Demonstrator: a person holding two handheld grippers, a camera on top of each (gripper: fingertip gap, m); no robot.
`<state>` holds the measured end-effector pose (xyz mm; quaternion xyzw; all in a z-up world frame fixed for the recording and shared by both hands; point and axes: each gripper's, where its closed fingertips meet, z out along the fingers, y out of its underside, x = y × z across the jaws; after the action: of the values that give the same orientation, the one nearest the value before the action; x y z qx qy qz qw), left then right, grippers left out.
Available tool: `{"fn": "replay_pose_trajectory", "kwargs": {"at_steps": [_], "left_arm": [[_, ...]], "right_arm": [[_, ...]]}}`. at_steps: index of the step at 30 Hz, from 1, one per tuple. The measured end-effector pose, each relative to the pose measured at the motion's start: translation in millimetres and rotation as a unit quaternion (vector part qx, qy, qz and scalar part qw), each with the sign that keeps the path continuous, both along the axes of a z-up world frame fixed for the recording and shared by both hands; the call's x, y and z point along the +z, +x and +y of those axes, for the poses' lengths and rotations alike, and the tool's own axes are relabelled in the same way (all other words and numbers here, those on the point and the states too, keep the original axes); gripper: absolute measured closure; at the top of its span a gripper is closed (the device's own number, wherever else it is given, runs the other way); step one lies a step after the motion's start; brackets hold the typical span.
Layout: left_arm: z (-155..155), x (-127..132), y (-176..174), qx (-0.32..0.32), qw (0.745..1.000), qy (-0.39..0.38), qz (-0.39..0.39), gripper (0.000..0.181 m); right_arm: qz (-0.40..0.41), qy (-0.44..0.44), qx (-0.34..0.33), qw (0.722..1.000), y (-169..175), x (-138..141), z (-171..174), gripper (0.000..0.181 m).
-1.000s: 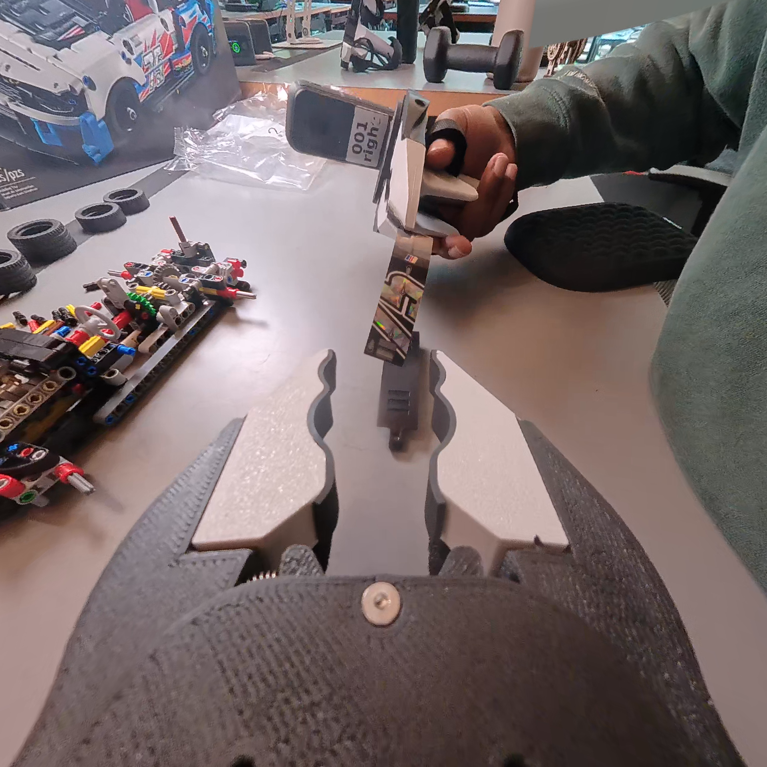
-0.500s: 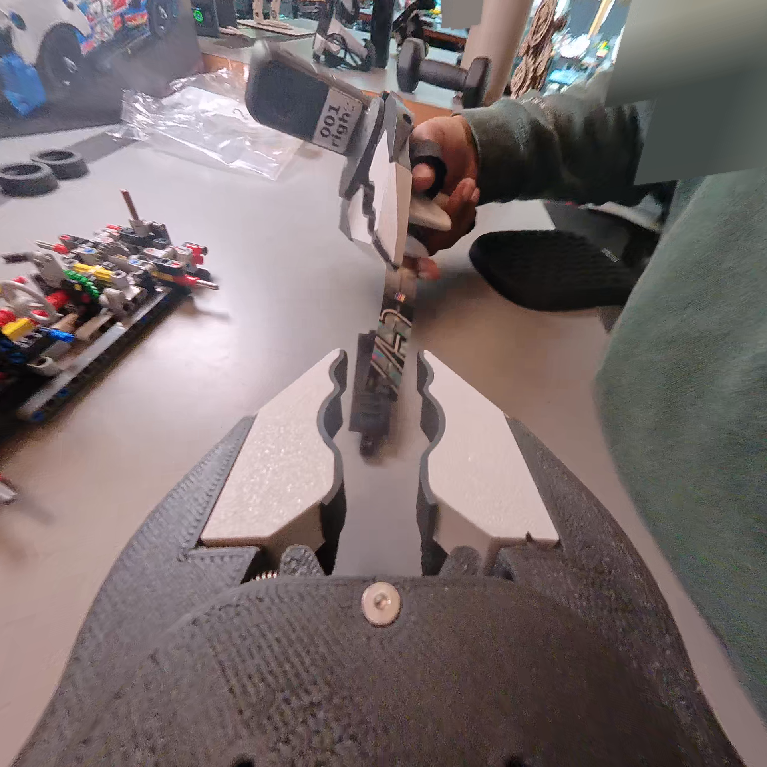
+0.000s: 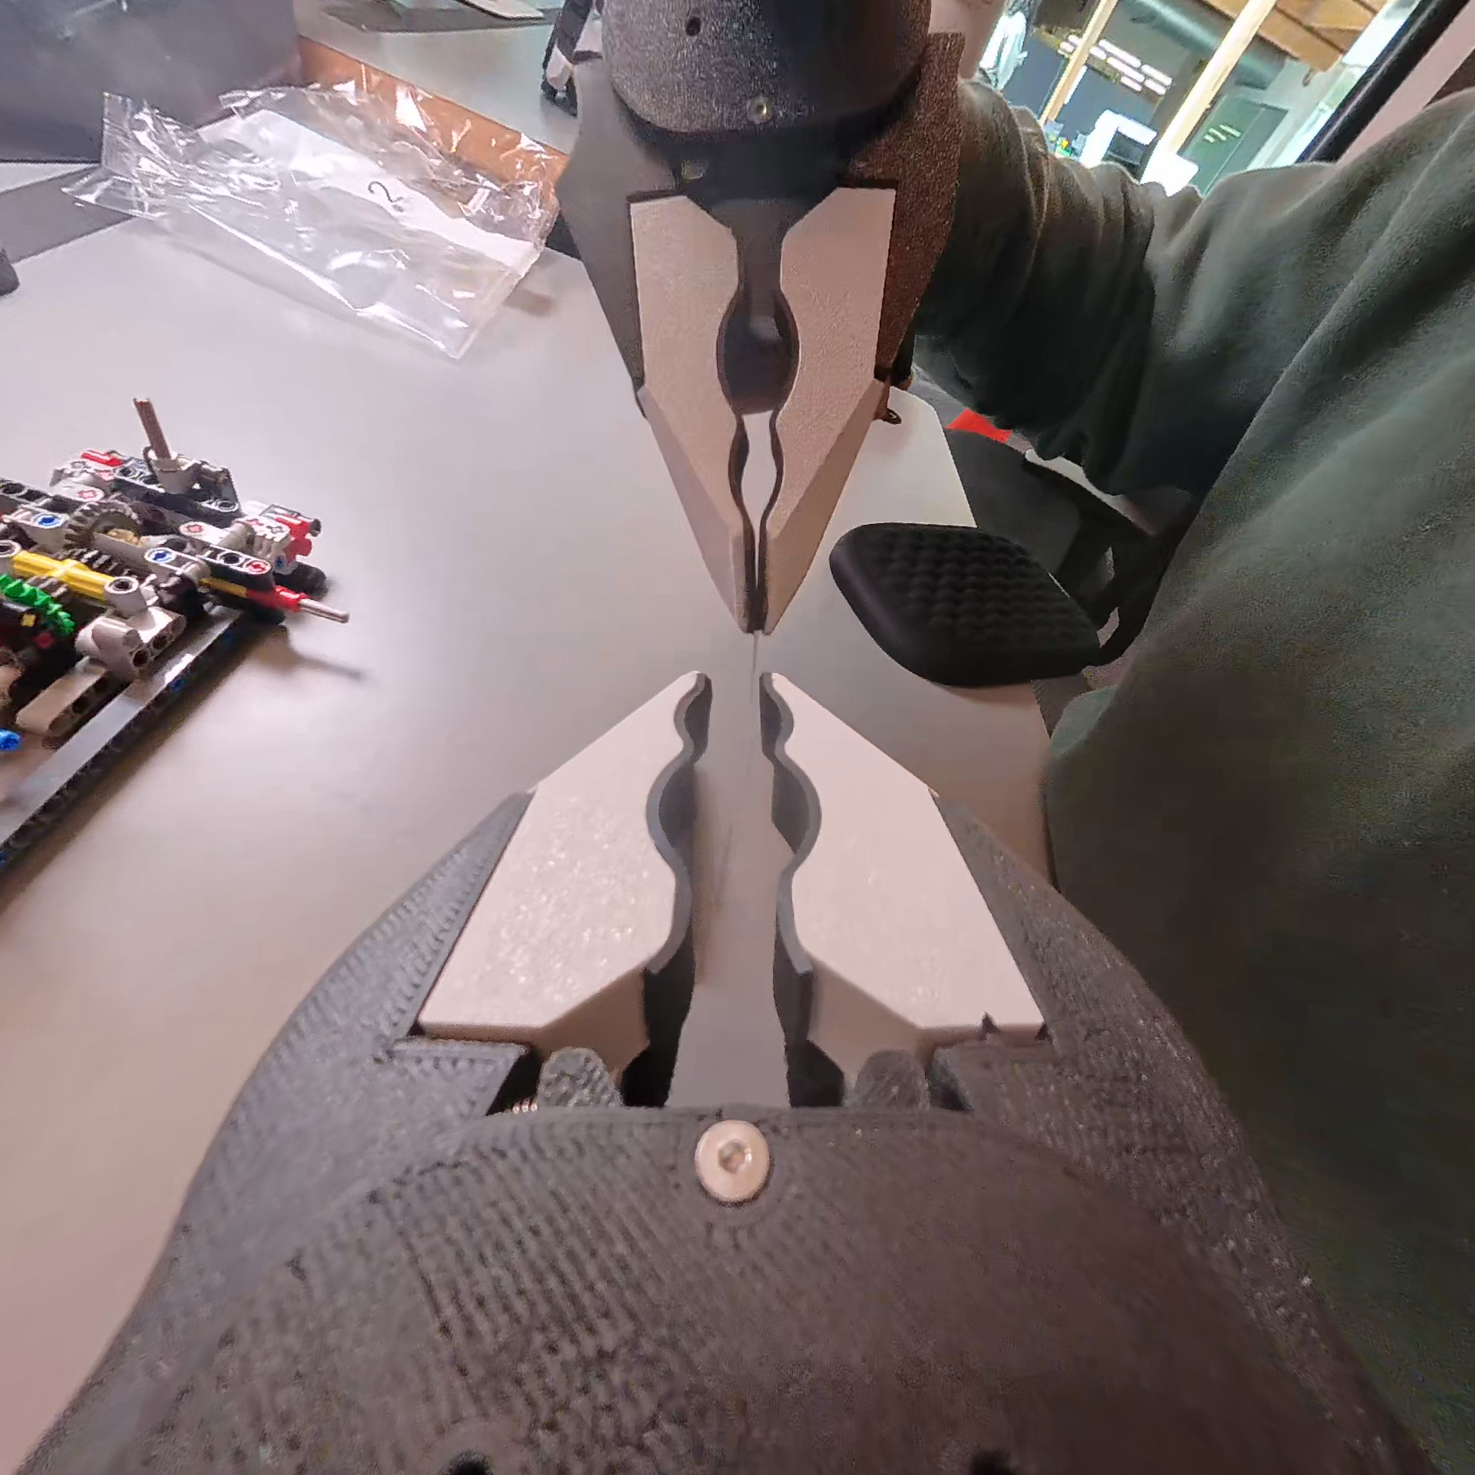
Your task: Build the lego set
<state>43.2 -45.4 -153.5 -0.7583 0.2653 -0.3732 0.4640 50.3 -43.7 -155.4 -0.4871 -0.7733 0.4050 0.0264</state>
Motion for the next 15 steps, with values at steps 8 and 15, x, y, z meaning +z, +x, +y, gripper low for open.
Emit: {"fn": "replay_pose_trajectory", "kwargs": {"at_steps": [8, 15], "left_arm": [[-7.1, 1.2, 7.7, -0.007, 0.999, 0.012, 0.032, 0.176], [-10.8, -0.7, 13.5, -0.013, 0.998, 0.020, 0.051, 0.179]], "right_arm": [[-0.002, 0.050, 0.020, 0.999, 0.0, 1.3, -10.9, 0.181], [0.002, 0.057, 0.017, 0.998, 1.4, 3.1, -15.5, 0.181]]}}
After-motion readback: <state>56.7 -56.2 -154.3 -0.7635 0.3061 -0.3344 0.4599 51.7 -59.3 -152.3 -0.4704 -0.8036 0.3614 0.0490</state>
